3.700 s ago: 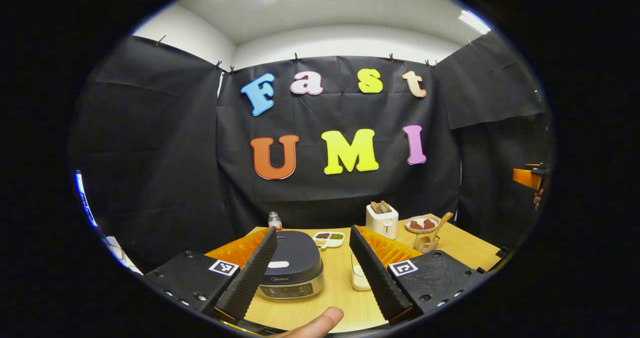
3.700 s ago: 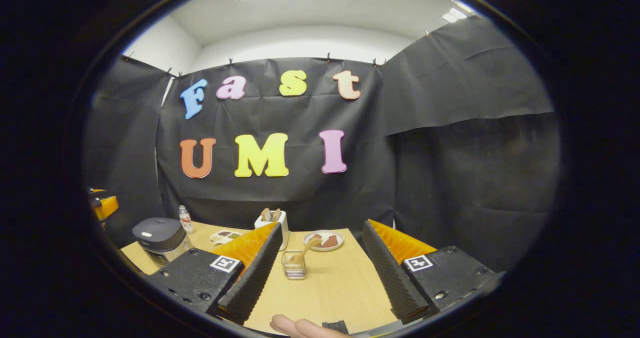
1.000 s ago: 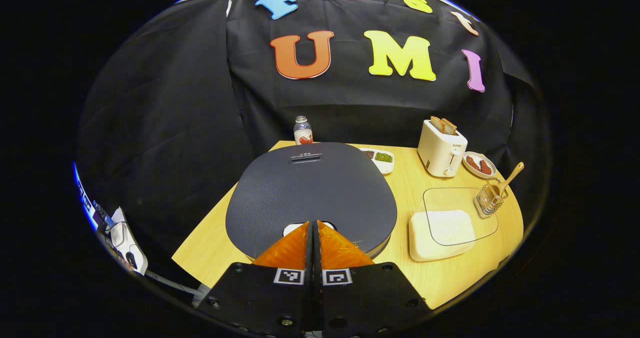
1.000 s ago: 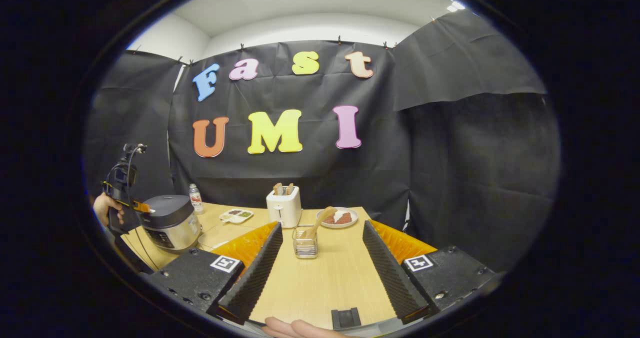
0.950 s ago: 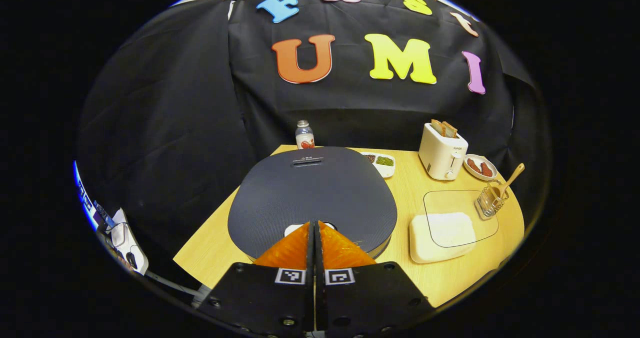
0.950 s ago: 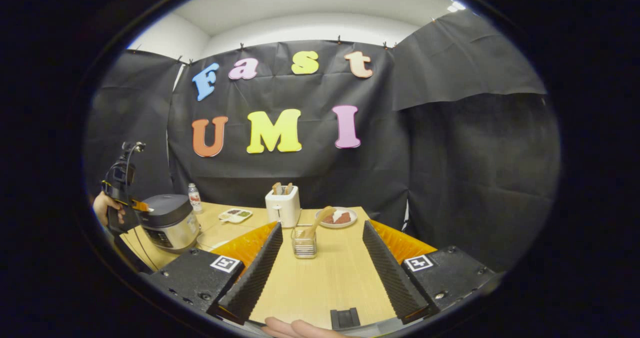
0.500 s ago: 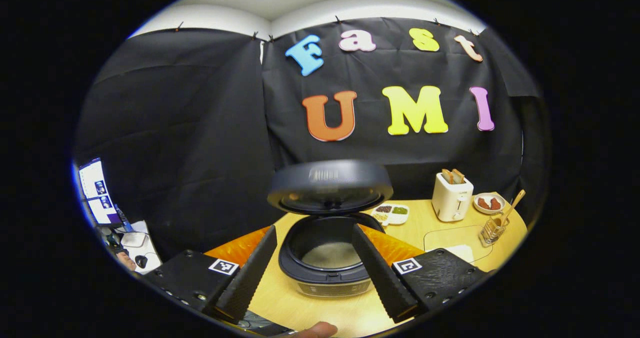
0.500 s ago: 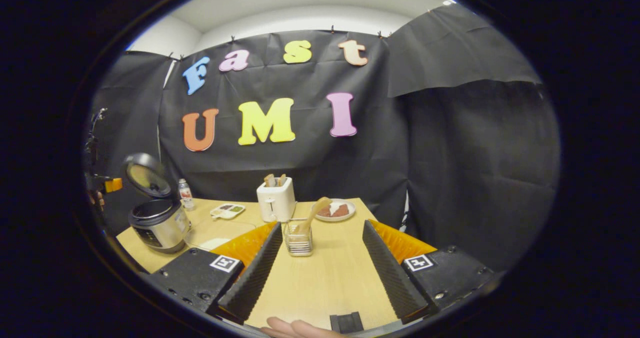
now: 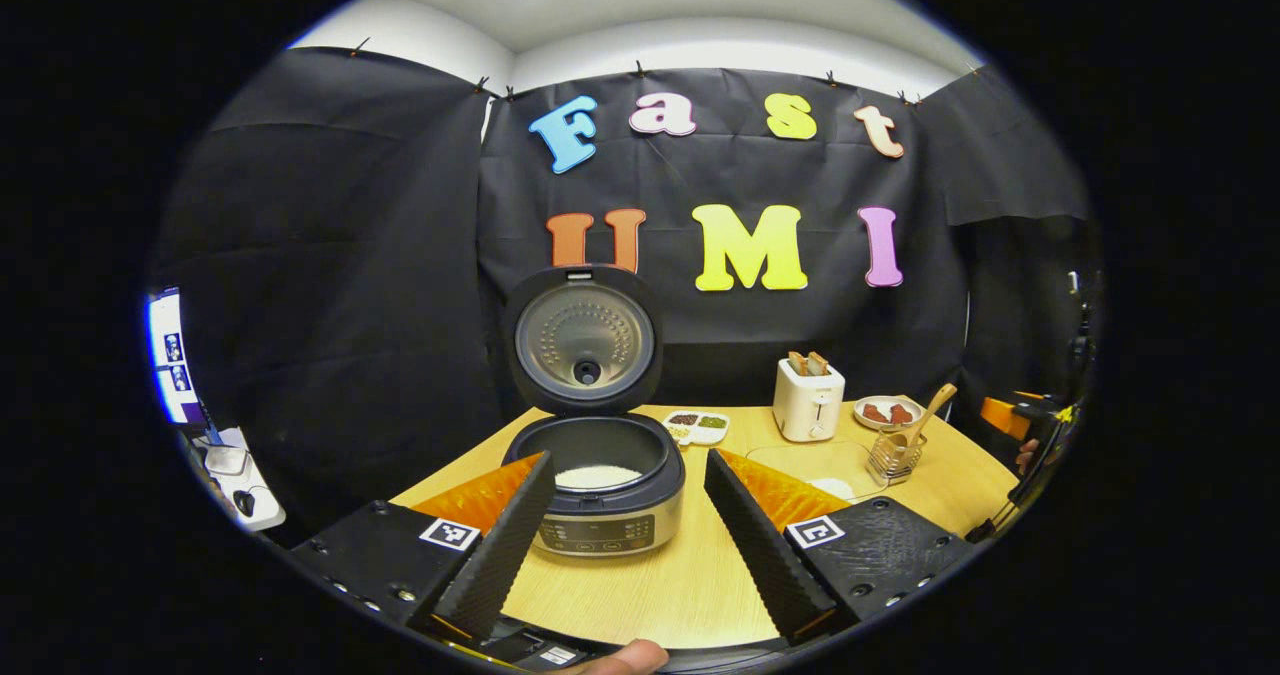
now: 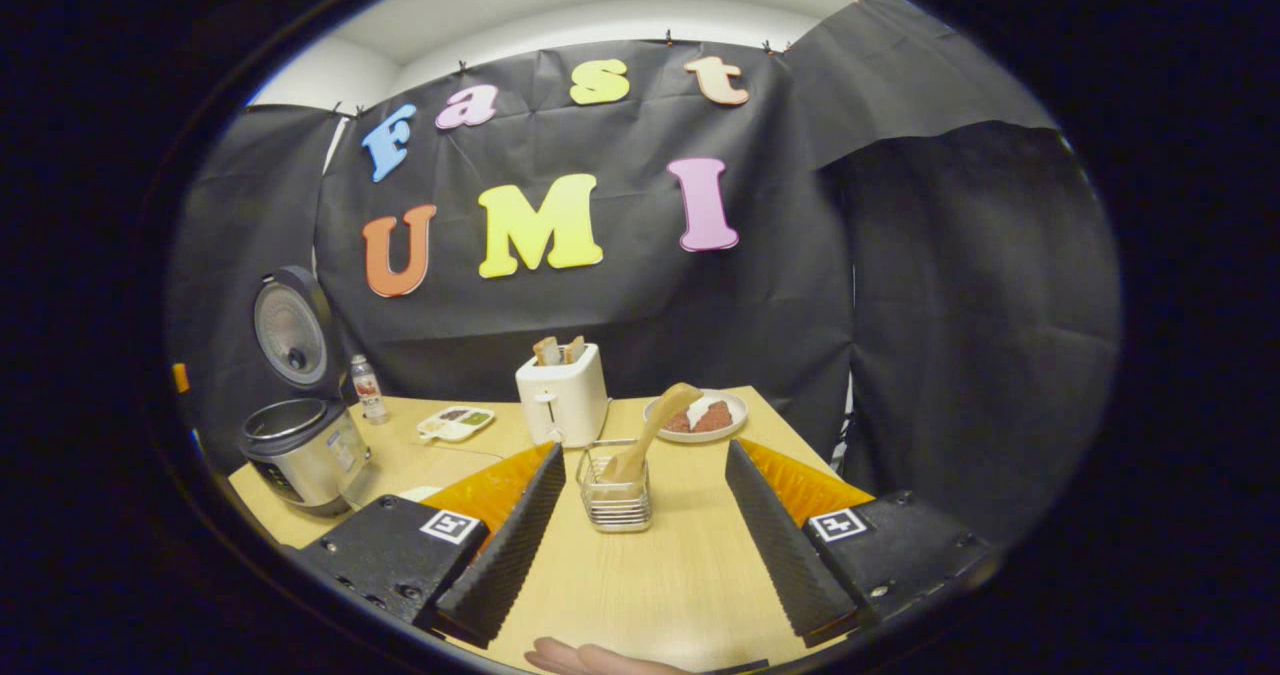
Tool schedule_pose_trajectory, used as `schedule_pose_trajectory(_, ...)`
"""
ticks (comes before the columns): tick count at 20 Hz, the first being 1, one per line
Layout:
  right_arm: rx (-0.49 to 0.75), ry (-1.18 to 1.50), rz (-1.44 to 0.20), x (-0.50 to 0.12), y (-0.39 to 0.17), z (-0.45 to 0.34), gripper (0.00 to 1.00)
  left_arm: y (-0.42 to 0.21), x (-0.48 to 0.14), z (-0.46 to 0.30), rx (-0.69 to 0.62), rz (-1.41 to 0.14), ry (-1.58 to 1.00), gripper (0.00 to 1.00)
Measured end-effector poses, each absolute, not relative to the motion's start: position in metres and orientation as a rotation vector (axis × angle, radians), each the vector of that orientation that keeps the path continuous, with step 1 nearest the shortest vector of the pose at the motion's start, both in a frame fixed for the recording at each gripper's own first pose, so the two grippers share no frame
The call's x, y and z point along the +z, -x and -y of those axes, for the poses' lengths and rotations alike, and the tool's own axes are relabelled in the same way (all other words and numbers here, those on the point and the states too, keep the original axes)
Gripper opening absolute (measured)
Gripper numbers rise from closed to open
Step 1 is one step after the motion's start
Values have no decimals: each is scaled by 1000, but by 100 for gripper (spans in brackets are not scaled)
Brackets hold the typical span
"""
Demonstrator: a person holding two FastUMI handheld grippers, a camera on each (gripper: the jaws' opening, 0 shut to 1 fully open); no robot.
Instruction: Close the left gripper, press the button to open the rice cooker; take a wooden spoon from the chopstick holder with the right hand, scoop a spoonful of rice and pour it into the rice cooker, then put the wooden spoon back into the chopstick holder.
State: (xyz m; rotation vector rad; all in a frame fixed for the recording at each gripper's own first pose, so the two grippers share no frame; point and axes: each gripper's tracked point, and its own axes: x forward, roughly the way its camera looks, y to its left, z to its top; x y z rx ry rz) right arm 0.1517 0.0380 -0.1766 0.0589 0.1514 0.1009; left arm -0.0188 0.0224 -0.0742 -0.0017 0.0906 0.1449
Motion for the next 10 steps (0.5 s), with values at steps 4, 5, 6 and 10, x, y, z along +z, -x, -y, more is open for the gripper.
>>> schedule_pose_trajectory(4, 58, -60, -120, -201, -199, -43, 100, 47, -74, -10, 100, -45, 34, 96)
schedule_pose_trajectory(5, 44, -34, -145, -212, -210, -42, 100, 53, -77, -6, 87, -41, 46, 96)
schedule_pose_trajectory(6, 30, -29, -166, -221, -219, -42, 100, 57, -81, -3, 71, -43, 49, 96)
schedule_pose_trajectory(10, 33, -39, -235, -250, -254, -52, 100, 65, -91, -2, 63, -51, 63, 96)
